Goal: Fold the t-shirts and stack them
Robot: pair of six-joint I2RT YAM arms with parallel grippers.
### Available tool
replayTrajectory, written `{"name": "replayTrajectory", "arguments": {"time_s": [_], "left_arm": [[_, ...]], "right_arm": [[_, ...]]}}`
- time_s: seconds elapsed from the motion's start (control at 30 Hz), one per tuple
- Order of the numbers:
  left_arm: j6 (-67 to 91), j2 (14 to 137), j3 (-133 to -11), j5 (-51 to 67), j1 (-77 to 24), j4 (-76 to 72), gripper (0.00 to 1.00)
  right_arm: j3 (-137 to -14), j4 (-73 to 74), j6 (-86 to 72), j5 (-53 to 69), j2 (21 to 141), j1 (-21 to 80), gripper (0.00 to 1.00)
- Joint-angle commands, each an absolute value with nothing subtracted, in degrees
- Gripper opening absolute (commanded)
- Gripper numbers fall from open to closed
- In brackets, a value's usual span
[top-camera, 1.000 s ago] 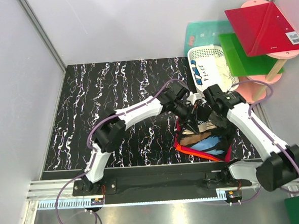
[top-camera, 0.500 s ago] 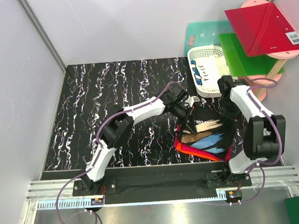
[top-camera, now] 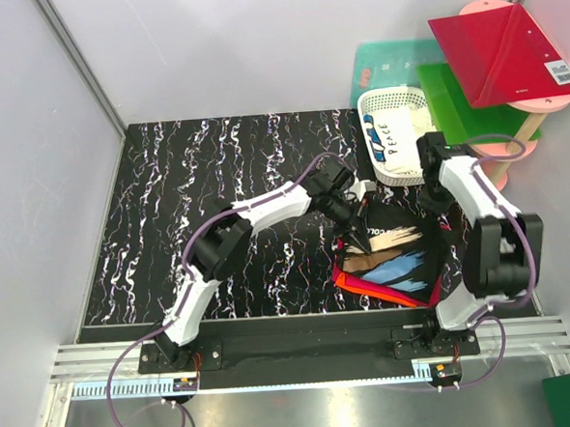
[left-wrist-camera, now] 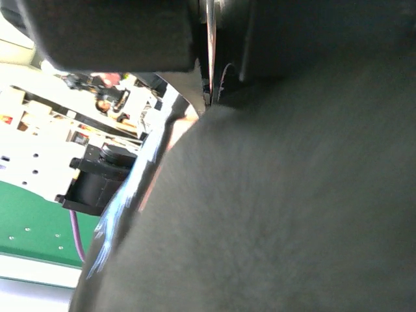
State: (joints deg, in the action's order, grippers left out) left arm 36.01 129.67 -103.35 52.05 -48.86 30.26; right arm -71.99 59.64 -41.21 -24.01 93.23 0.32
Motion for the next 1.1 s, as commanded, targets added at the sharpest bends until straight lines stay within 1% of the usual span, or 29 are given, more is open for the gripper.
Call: {"name": "replayTrajectory", "arguments": {"time_s": [0.0, 0.03, 0.07, 0.1, 0.17, 0.2, 0.27, 0.33, 0.4, 0.47, 0.5, 0.53, 0.6, 0.63, 0.7, 0.77, 0.83, 0.9, 1.07], "left_arm": [[31.8, 119.2, -101.6, 51.9, -46.1, 29.8, 0.06], [31.5, 117.8, -101.0, 51.8, -46.0, 29.8, 0.13], [31.4, 114.9, -100.6, 51.9, -45.8, 29.6, 0.37], [31.2, 113.6, -99.9, 51.7, -45.6, 29.4, 0.52], [30.9, 109.5, -99.1, 51.0, -44.8, 29.4, 0.77], [30.9, 107.9, -97.9, 50.0, -44.4, 29.4, 0.97], [31.8, 103.7, -95.4, 46.9, -41.8, 29.4, 0.99], [33.0, 99.5, -93.4, 43.1, -38.8, 29.6, 0.99], [33.1, 97.2, -91.3, 38.6, -32.9, 31.7, 0.99], [31.6, 95.3, -91.8, 30.4, -26.6, 38.7, 0.99], [29.3, 95.0, -92.2, 27.2, -24.8, 41.3, 0.99], [28.1, 94.7, -92.8, 21.4, -23.1, 46.0, 0.99], [25.8, 95.1, -94.5, 16.7, -18.7, 50.3, 0.99], [25.2, 95.5, -94.7, 15.8, -17.3, 52.6, 0.99], [24.4, 96.0, -94.0, 16.0, -14.2, 54.0, 0.99], [23.8, 95.9, -92.3, 16.3, -12.9, 54.5, 0.99], [23.7, 95.5, -91.1, 16.3, -12.8, 54.4, 0.99], [24.3, 94.8, -89.1, 16.1, -12.8, 54.2, 0.99], [24.4, 93.8, -86.2, 15.6, -12.8, 54.0, 0.99]], "right_arm": [[-77.3, 57.0, -38.4, -21.6, 79.3, 0.3, 0.00], [-78.1, 57.0, -37.6, -20.8, 77.5, 0.3, 0.00], [-78.6, 57.0, -37.3, -19.2, 74.5, 0.3, 0.00], [-78.8, 57.2, -37.1, -18.2, 73.1, 0.3, 0.00], [-79.0, 57.2, -35.8, -13.3, 70.5, 0.4, 0.00], [-78.9, 57.2, -35.4, -11.1, 70.1, 0.3, 0.00], [-78.7, 57.4, -33.8, -4.9, 70.1, 0.7, 0.00], [-79.1, 57.8, -32.9, -2.2, 70.7, 3.6, 0.00], [-80.0, 59.0, -32.6, -1.1, 72.6, 7.4, 0.00], [-81.9, 60.2, -32.9, -0.7, 75.7, 14.0, 0.00], [-82.3, 60.3, -33.0, -0.2, 76.8, 16.0, 0.00], [-83.2, 60.4, -32.7, 1.9, 78.1, 19.3, 0.00], [-83.7, 60.6, -32.3, 4.8, 81.6, 22.1, 0.00], [-84.1, 60.2, -32.1, 5.3, 82.5, 25.7, 0.00], [-84.5, 59.1, -31.6, 5.0, 85.3, 28.4, 0.00], [-84.4, 56.4, -31.8, 7.9, 87.9, 29.9, 0.00], [-85.1, 55.2, -32.5, 10.9, 91.4, 30.1, 0.00], [-86.0, 54.9, -32.9, 10.5, 93.7, 31.4, 0.00], [-88.7, 55.1, -30.9, 14.0, 104.2, 35.0, 0.00]]}}
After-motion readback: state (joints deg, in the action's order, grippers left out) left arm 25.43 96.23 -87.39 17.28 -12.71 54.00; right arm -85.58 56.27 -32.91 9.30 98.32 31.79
